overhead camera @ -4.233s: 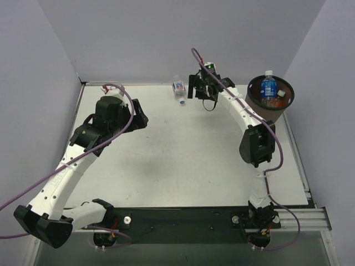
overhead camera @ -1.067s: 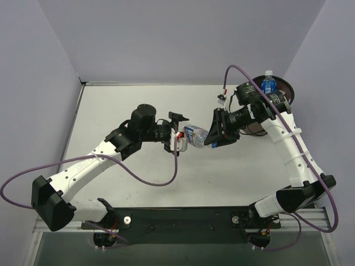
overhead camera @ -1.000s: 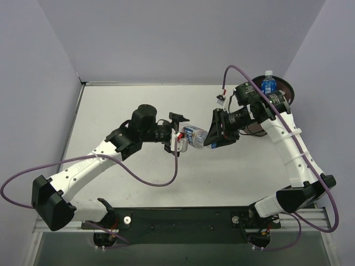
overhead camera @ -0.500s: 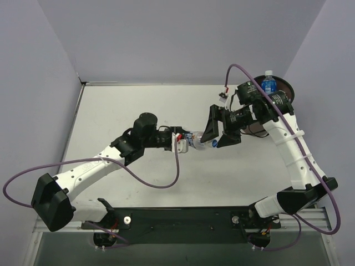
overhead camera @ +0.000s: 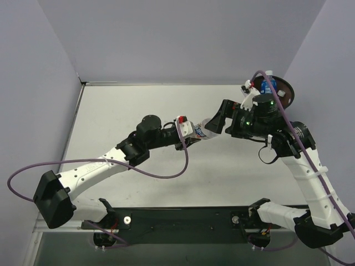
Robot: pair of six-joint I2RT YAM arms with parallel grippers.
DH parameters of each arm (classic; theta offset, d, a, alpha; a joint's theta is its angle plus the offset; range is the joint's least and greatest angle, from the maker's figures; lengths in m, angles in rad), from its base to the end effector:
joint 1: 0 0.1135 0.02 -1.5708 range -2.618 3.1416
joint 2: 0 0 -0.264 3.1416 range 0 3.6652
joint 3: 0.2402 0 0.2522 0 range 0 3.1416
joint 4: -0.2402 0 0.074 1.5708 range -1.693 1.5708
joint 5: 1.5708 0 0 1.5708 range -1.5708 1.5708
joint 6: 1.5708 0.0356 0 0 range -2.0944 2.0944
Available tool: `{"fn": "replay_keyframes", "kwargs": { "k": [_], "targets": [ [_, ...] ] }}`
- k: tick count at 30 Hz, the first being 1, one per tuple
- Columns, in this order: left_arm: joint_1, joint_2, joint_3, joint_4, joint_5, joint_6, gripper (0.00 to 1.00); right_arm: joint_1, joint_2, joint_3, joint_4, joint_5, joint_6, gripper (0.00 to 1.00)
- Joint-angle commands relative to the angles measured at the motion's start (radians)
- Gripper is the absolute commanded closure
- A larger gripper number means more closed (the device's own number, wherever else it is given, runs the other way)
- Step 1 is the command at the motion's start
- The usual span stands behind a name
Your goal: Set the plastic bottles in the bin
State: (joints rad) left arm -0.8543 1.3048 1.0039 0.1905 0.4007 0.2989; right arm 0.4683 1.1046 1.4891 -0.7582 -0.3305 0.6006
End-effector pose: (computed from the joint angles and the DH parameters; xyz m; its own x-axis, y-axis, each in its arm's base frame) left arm 0.1921 -0.2417 0.3412 0.2103 0.1714 -0.9625 0.9282 0.2740 0.2516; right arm 0.1787 0.1034 0.4575 -0.6624 0.2640 -0.7011 -0.3905 0.6770 0.6239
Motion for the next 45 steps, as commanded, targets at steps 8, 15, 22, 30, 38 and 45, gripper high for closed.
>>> {"fn": "replay_keyframes", "kwargs": {
  "k": [8, 15, 22, 30, 38, 45],
  "targets": [
    [-0.037, 0.054, 0.11, 0.079, -0.04, -0.115, 0.92, 0.096, 0.093, 0.039, 0.137, 0.151, -0.088, 0.12],
    [-0.037, 0.056, 0.091, 0.13, -0.155, -0.263, 0.38, 0.09, 0.113, 0.132, 0.048, 0.261, -0.157, 0.55],
    [-0.037, 0.018, 0.026, 0.119, -0.267, -0.504, 0.06, -0.066, 0.173, 0.278, -0.021, 0.393, -0.277, 0.69],
    [-0.037, -0.056, 0.07, -0.187, -0.404, -0.607, 0.05, -0.273, 0.296, 0.433, 0.009, 0.561, -0.378, 0.64],
    [-0.035, -0.124, 0.096, -0.315, -0.407, -0.547, 0.03, -0.465, 0.42, 0.522, 0.108, 0.452, -0.318, 0.67],
    [-0.029, -0.13, 0.108, -0.338, -0.408, -0.508, 0.03, -0.508, 0.549, 0.642, 0.105, 0.45, -0.311, 0.69]
  ]
}}
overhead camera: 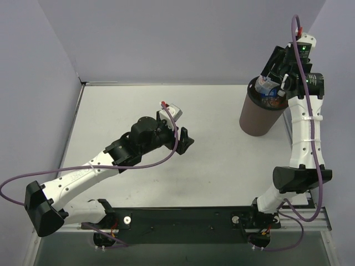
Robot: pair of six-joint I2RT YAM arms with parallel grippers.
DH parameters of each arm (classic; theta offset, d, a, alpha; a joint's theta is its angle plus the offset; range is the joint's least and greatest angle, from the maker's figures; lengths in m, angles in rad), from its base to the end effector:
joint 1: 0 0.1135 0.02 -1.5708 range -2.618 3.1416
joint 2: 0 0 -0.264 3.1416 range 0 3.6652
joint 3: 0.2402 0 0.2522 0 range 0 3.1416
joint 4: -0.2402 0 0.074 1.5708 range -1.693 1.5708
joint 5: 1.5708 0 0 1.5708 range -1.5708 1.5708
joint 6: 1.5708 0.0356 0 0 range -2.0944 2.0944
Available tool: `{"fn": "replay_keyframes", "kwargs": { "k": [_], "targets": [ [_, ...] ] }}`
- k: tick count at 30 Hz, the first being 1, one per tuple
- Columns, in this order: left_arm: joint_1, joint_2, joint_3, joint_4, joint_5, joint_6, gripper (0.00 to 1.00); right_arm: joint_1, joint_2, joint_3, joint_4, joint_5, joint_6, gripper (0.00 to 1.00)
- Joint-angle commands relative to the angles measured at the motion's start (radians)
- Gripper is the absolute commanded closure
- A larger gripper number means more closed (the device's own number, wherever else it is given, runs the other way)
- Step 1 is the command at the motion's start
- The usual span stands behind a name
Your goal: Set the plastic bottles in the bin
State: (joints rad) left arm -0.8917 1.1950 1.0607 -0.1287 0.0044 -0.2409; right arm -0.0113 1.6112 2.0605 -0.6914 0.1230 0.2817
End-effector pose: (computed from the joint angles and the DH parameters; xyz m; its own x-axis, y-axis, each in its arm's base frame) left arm 0.1756 -0.2178 0.3572 -0.3448 0.0474 -0.9375 0.7193 0.6550 -0.2315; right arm 0.3313 -0.0081 0.5115 -0.1940 0.2781 -0.9407 0.1918 0.9512 0.2416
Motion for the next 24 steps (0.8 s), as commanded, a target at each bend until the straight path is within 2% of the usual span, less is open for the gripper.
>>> {"fn": "replay_keyframes", "kwargs": {
  "k": [1, 4, 9, 11, 19, 23, 24],
  "targets": [
    [0.01, -0.02, 0.053, -0.022, -0.014, 0.032, 0.03, -0.032, 0.055, 0.075, 0.024, 0.0, 0.011, 0.69],
    [0.016, -0.015, 0.05, -0.032, -0.009, 0.034, 0.03, -0.049, 0.088, 0.049, -0.049, 0.001, 0.04, 0.7],
    [0.028, -0.014, 0.035, -0.022, -0.004, 0.031, 0.03, -0.098, 0.11, -0.178, -0.019, -0.075, 0.112, 0.71],
    [0.036, -0.008, 0.033, -0.012, 0.02, 0.031, 0.03, -0.121, 0.139, -0.18, -0.019, -0.114, 0.122, 0.74],
    [0.05, 0.014, 0.035, 0.015, 0.043, 0.026, 0.03, -0.121, 0.119, 0.004, -0.057, -0.148, 0.083, 0.63],
    [0.05, 0.025, 0.039, 0.024, 0.049, 0.017, 0.03, -0.105, 0.187, 0.134, -0.189, -0.126, 0.031, 0.6],
    [0.05, 0.026, 0.039, 0.026, 0.055, 0.012, 0.03, -0.104, 0.194, 0.148, -0.206, -0.07, 0.019, 0.6]
  ]
}}
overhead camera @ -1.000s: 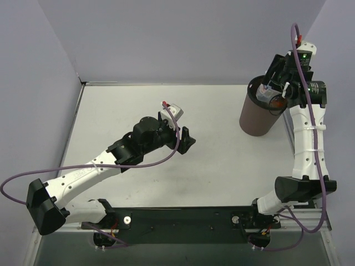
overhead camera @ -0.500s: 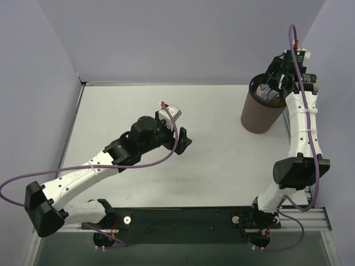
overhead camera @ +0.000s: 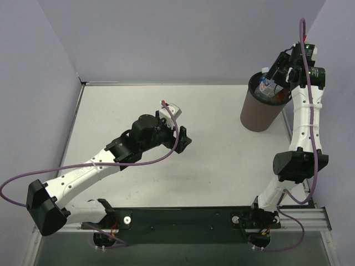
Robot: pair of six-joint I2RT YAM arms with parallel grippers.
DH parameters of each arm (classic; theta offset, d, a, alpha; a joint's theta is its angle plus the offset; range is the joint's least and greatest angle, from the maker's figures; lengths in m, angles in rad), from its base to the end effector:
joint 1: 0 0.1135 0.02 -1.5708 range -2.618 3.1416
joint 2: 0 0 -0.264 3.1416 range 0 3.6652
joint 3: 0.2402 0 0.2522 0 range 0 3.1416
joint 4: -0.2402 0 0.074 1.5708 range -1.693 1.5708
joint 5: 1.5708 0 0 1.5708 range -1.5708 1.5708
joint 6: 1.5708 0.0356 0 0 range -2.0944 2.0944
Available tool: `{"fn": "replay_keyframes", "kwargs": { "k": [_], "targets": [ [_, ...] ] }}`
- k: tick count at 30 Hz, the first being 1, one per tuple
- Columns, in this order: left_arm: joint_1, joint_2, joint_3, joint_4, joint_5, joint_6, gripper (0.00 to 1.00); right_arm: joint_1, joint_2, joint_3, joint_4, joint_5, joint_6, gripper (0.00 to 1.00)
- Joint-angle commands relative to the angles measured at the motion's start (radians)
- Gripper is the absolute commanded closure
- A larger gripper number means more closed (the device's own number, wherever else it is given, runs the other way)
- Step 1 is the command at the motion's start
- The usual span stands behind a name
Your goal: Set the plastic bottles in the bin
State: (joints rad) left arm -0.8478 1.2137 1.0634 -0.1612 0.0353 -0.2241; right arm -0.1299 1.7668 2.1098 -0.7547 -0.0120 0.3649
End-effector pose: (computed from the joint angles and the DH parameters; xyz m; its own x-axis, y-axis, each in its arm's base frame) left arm 0.1864 -0.2132 0.3499 -0.3692 0.0827 -0.9257 0.7072 0.6712 -0.2221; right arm 0.3792 -0.0491 0.4675 -0.3283 0.4028 -0.8544 0.2524 0.9091 0.3315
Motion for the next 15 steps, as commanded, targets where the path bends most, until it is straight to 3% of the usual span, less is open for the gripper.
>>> {"fn": "replay_keyframes", "kwargs": {
  "k": [1, 4, 9, 12, 15],
  "targets": [
    [0.007, 0.012, 0.037, 0.06, 0.026, -0.006, 0.03, 0.016, 0.048, 0.102, -0.153, 0.082, -0.073, 0.6],
    [0.007, 0.02, 0.04, 0.061, 0.034, -0.017, 0.03, 0.006, 0.072, 0.053, -0.169, 0.107, -0.095, 0.57],
    [0.006, 0.032, 0.049, 0.063, 0.051, -0.024, 0.02, -0.033, 0.166, -0.04, -0.179, 0.021, -0.086, 0.55],
    [0.007, 0.041, 0.058, 0.057, 0.055, -0.023, 0.03, -0.037, 0.21, -0.03, -0.186, 0.02, -0.086, 0.47],
    [0.007, 0.043, 0.066, 0.051, 0.052, -0.021, 0.03, -0.037, 0.175, -0.025, -0.179, 0.02, -0.09, 0.21]
  ]
}}
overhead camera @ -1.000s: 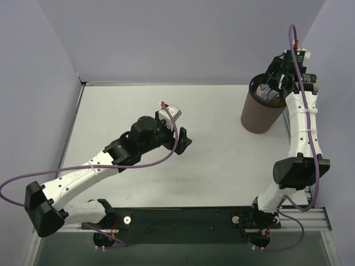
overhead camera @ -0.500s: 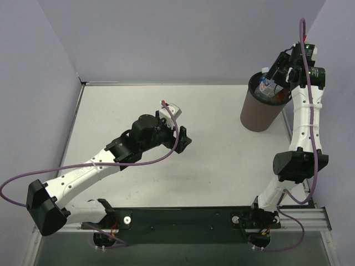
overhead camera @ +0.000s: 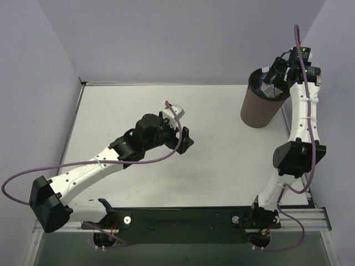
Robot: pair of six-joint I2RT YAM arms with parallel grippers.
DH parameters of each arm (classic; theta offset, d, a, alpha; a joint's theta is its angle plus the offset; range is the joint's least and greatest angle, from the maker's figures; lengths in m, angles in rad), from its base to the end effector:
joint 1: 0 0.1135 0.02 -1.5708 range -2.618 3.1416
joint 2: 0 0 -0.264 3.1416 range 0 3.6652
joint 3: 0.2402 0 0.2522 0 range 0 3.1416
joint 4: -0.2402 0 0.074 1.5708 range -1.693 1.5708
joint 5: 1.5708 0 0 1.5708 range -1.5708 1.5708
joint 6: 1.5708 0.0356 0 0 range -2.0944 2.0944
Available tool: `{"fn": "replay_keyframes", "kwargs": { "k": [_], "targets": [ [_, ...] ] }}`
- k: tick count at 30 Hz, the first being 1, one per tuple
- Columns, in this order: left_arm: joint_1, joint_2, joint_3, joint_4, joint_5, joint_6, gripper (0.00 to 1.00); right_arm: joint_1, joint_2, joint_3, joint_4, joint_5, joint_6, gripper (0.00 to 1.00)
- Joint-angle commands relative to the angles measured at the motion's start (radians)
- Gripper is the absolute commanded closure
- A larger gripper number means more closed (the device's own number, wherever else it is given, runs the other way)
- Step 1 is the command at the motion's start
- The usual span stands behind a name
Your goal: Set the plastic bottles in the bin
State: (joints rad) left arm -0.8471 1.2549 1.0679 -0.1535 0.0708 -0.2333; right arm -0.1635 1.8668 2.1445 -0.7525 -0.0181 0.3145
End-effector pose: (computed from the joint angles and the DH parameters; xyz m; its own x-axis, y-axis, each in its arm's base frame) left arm 0.1922 -0.2213 0.3413 -0.3982 0.1023 -0.9116 0.7191 0.6518 -0.2409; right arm 0.4082 -0.0667 0.4408 -0.3835 0.3767 -0.8432 0.2792 0.9176 0.2830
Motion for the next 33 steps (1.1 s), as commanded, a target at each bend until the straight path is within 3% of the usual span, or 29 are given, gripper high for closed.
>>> {"fn": "replay_keyframes", "kwargs": {
  "k": [1, 2, 5, 14, 33],
  "targets": [
    [0.006, 0.0, 0.06, 0.045, 0.017, -0.012, 0.03, -0.002, 0.056, -0.054, -0.18, 0.027, -0.038, 0.13],
    [0.005, -0.002, 0.058, 0.045, 0.017, -0.012, 0.03, -0.004, 0.045, -0.049, -0.18, 0.026, -0.037, 0.05],
    [0.006, -0.002, 0.056, 0.052, 0.021, -0.011, 0.03, -0.005, 0.009, -0.028, -0.179, 0.026, -0.026, 0.01],
    [0.005, 0.024, 0.069, 0.069, 0.037, -0.017, 0.03, -0.008, -0.047, 0.077, -0.194, -0.013, -0.008, 0.0],
    [0.003, 0.015, 0.072, 0.045, 0.029, -0.024, 0.03, -0.044, -0.153, 0.094, -0.173, 0.118, 0.04, 0.0]
  ]
}}
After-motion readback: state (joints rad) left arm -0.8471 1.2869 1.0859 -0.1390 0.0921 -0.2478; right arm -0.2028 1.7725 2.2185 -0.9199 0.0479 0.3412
